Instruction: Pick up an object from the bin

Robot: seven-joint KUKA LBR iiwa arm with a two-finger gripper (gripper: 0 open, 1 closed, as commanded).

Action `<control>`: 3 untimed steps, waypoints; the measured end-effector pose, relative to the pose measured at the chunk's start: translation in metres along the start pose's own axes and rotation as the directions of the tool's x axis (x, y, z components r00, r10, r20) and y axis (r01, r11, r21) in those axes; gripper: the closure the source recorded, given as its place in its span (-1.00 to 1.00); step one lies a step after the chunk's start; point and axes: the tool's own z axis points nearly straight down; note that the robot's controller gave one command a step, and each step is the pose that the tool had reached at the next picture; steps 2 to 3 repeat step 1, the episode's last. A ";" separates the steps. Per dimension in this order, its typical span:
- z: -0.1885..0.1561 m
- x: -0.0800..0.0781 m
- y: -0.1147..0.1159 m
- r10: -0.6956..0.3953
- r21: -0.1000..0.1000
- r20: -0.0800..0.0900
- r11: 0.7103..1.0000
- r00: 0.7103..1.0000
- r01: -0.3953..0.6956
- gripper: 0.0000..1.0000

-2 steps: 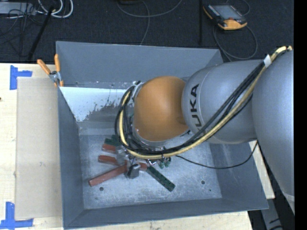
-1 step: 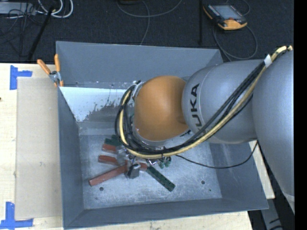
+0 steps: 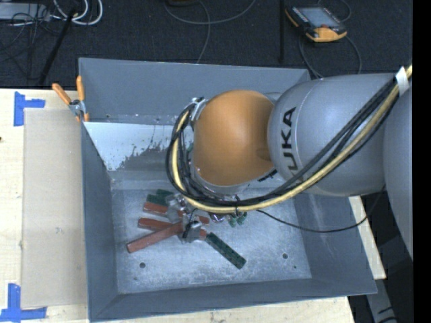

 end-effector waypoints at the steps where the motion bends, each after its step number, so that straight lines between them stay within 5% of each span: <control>1: -0.012 -0.001 0.000 0.004 -0.001 -0.002 1.000 1.000 -0.004 1.00; 3: -0.012 -0.001 0.000 0.004 -0.001 -0.002 1.000 1.000 -0.004 1.00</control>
Offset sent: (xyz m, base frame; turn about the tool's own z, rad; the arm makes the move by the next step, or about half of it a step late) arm -0.0001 0.0001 0.0117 0.0000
